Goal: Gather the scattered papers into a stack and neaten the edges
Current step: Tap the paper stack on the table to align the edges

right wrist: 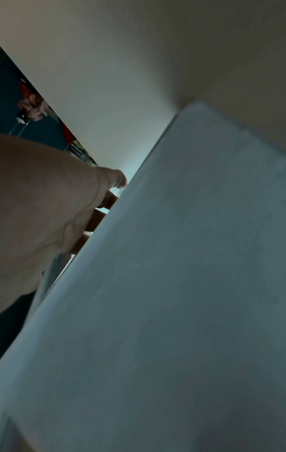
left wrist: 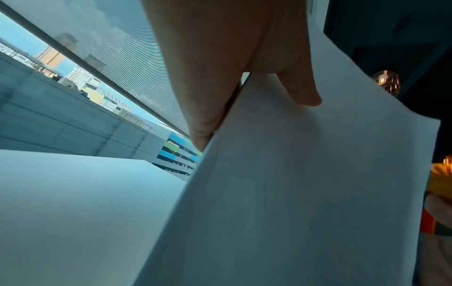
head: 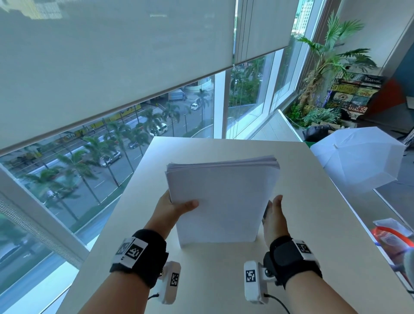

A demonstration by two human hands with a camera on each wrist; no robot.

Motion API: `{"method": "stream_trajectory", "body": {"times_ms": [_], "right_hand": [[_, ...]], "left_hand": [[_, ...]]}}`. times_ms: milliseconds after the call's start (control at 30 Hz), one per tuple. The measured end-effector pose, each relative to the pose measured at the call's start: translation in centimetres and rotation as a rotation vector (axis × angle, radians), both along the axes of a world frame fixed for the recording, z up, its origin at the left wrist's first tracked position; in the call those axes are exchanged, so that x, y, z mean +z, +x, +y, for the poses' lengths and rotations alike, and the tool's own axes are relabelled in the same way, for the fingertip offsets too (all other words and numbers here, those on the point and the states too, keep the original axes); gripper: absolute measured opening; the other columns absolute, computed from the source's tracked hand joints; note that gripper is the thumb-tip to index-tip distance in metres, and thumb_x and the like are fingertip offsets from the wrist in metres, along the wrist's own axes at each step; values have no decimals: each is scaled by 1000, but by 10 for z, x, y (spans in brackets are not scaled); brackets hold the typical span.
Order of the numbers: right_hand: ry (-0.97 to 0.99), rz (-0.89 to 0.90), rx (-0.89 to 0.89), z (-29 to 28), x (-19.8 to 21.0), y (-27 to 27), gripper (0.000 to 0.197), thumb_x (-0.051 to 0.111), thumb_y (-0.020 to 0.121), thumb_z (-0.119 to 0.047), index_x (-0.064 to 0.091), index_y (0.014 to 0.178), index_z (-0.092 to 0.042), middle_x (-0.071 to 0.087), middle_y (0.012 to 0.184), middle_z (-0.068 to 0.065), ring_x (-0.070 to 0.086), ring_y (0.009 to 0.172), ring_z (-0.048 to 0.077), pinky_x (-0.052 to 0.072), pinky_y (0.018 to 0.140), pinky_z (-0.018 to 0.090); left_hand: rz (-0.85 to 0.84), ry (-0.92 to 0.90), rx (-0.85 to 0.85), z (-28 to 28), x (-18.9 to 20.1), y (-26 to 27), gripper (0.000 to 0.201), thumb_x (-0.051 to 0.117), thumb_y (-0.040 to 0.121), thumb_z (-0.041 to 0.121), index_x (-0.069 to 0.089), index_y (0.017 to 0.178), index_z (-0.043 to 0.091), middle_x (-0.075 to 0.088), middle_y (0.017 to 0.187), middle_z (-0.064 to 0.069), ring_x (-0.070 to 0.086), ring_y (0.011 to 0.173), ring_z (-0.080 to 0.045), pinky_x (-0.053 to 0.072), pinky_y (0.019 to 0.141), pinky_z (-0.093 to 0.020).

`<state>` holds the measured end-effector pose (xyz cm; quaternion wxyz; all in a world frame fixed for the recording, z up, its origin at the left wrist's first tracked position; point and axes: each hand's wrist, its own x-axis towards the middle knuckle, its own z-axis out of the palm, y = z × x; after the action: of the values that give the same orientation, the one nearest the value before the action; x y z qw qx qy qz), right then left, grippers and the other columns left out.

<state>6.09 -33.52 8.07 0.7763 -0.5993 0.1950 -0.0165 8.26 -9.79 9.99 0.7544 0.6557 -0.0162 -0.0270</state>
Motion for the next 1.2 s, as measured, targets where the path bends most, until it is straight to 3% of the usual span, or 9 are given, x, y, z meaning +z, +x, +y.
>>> {"method": "stream_trajectory", "body": {"times_ms": [133,300,433,567,666,833,966,1100,1200], "right_hand": [[3,78,30,3,4,-5,53,11,95,-53,56,106,-26,62,89,-12,62,69,-3,48,49,12],[35,-9,-18,9,27,2,90,31,66,-85,47,134,-29,54,137,-4,54,121,12,42,104,36],[5,-277,-69,7,57,9,44,27,91,-56,54,109,-27,61,106,-4,64,80,-8,51,73,16],[-809,-573,-155,6,100,14,78,50,68,-51,44,133,-8,46,128,13,40,114,8,30,98,19],[-1461,-628,83,18,129,16,81,63,66,-47,43,138,-16,46,137,14,30,129,21,19,109,48],[-1794,-409,501,43,149,18,83,62,80,-30,13,148,-31,25,152,0,11,143,25,0,115,51],[-1672,-369,549,42,161,17,57,57,83,-17,41,136,-28,61,121,10,52,115,30,42,94,37],[-1544,-455,567,36,169,13,20,58,82,-14,59,68,-28,54,67,1,53,75,26,39,66,30],[-1443,-498,454,23,171,15,25,64,79,-13,52,59,-23,47,55,-1,50,67,25,38,61,30]], "left_hand": [[44,52,24,-1,-8,1,45,80,35,30,72,77,17,77,71,7,70,70,-12,57,68,-22],[-12,41,33,0,9,6,32,80,48,16,72,78,14,76,69,7,70,66,-8,58,66,-21],[-68,26,37,0,26,8,22,72,57,9,73,79,12,76,70,7,70,67,-7,57,64,-19],[-76,38,47,0,32,6,19,73,57,9,74,76,13,76,70,6,71,68,-9,57,63,-20],[-73,30,72,-3,33,3,16,72,58,8,74,72,16,76,69,6,70,66,-8,56,62,-20],[-115,56,63,-11,41,-6,21,73,68,-5,74,69,15,75,66,7,69,62,-8,56,59,-21],[-177,96,52,-15,52,-10,20,64,75,-11,70,74,9,73,60,12,66,58,-2,55,58,-18],[-269,150,76,-13,65,-13,21,70,74,-3,70,72,18,72,60,18,64,58,3,53,60,-15],[-354,252,175,-1,73,-9,15,77,64,22,67,74,28,71,64,21,61,62,7,48,64,-9]]}}
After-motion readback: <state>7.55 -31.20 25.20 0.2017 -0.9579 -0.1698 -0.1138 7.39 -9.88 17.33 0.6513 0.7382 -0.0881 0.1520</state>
